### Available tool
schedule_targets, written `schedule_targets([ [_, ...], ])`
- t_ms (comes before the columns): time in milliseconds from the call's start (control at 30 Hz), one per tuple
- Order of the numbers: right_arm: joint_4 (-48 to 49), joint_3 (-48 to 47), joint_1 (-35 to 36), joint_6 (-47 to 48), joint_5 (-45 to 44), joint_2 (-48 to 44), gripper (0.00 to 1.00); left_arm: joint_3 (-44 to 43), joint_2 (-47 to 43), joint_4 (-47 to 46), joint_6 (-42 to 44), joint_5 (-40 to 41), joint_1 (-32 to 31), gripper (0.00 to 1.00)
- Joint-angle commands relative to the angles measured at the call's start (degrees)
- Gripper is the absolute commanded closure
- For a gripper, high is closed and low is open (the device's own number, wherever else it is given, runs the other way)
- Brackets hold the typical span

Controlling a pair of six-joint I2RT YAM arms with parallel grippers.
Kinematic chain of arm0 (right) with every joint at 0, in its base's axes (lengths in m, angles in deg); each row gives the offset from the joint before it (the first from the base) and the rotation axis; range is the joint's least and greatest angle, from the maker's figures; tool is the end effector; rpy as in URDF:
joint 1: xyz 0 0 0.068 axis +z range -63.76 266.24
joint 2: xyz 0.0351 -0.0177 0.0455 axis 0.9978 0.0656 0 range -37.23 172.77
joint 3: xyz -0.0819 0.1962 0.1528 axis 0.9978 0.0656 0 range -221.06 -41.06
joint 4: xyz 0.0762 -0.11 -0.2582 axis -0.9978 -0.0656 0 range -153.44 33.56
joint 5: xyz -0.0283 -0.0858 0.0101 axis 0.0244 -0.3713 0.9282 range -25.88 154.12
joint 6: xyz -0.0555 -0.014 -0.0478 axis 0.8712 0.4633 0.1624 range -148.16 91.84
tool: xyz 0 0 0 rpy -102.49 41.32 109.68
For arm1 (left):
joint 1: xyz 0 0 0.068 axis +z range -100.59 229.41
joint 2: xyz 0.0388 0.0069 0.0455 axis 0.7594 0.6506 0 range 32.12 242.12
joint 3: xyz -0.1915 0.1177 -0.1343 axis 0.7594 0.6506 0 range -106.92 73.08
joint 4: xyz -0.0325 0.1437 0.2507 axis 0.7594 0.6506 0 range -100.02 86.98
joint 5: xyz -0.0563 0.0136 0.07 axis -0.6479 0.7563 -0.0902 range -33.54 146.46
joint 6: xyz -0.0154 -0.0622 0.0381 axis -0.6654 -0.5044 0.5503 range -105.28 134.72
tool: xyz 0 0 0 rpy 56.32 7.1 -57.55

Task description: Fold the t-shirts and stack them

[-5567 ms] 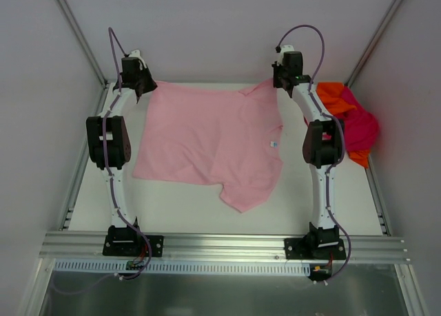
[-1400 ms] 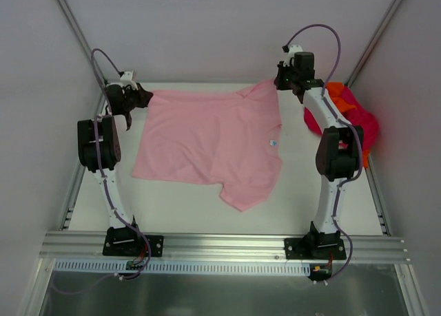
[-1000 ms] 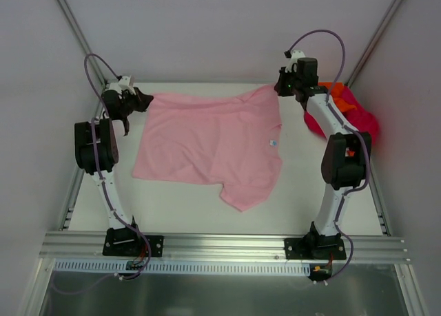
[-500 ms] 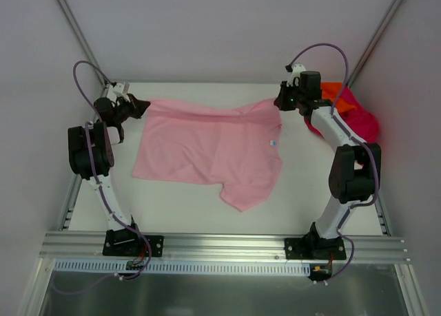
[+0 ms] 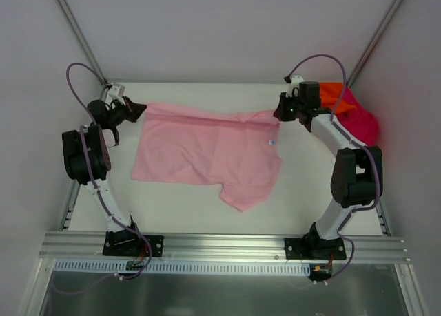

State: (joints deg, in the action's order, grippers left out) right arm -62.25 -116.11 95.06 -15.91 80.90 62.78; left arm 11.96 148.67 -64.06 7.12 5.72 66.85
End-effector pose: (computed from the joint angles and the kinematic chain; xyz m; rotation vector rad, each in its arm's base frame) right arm 0.4464 0.0876 0.2316 -0.5536 2.0196 0.2721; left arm 0.4462 0.0894 0.1434 0.3445 1.5782 -0.5699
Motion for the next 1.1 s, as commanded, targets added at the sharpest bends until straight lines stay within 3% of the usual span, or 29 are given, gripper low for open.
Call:
schedule_targets([
  [0,2.20,1.30,-0.03,-0.12,1.59,-3.94,0.99,0.30,-4.40,-0.53,4.17,-2.08,1.46,1.00],
  [167,1.85,3.85,-0.03,-0.03,2.73,-5.00,0.99,1.53,-4.58,-1.60,1.80,-4.71,1.91,0.93],
  [267,1.32,4.03,-0.03,-0.12,4.23,-5.35,0.98,1.97,-5.37,0.16,1.45,-5.68,2.17,0.67],
  [300,1.06,4.03,0.06,-0.21,4.93,-5.44,0.91,2.32,-5.98,0.08,1.18,-5.68,2.26,0.50],
  [333,0.62,3.86,-0.03,-0.30,6.50,-5.70,0.64,3.19,-6.42,-0.01,0.83,-5.77,2.78,0.32],
  [400,-0.17,3.59,0.15,-0.12,8.87,-6.75,0.33,4.60,-7.73,-4.57,-1.80,-5.42,3.48,0.23],
  [433,-0.78,3.07,0.15,-0.03,9.50,-7.02,0.13,5.74,-8.27,-7.19,-3.64,-4.20,4.27,0.01],
  [533,-4.38,-0.53,0.23,0.93,10.56,-8.42,0.00,5.67,-10.64,-7.93,-6.28,-1.05,5.16,0.01],
  [633,-7.55,-3.87,0.23,0.93,9.24,-9.30,0.00,1.46,-13.28,0.40,-7.43,3.43,5.42,0.01],
  [867,-10.80,-4.85,0.93,-4.51,-0.85,-6.41,0.00,-5.84,-18.46,32.53,-13.23,18.37,3.93,0.11],
  [967,-14.92,-7.39,3.56,-5.31,-4.54,-2.11,0.00,-8.99,-19.43,44.69,-11.14,27.85,0.34,0.17],
  [1000,-16.16,-8.35,6.01,-4.61,-6.39,-0.97,0.00,-10.41,-19.35,53.16,-9.30,31.37,-3.24,0.20],
  [1067,-18.62,-10.82,8.31,-3.73,-11.03,1.75,0.00,-13.13,-18.39,58.50,-7.88,37.17,-6.69,0.24],
])
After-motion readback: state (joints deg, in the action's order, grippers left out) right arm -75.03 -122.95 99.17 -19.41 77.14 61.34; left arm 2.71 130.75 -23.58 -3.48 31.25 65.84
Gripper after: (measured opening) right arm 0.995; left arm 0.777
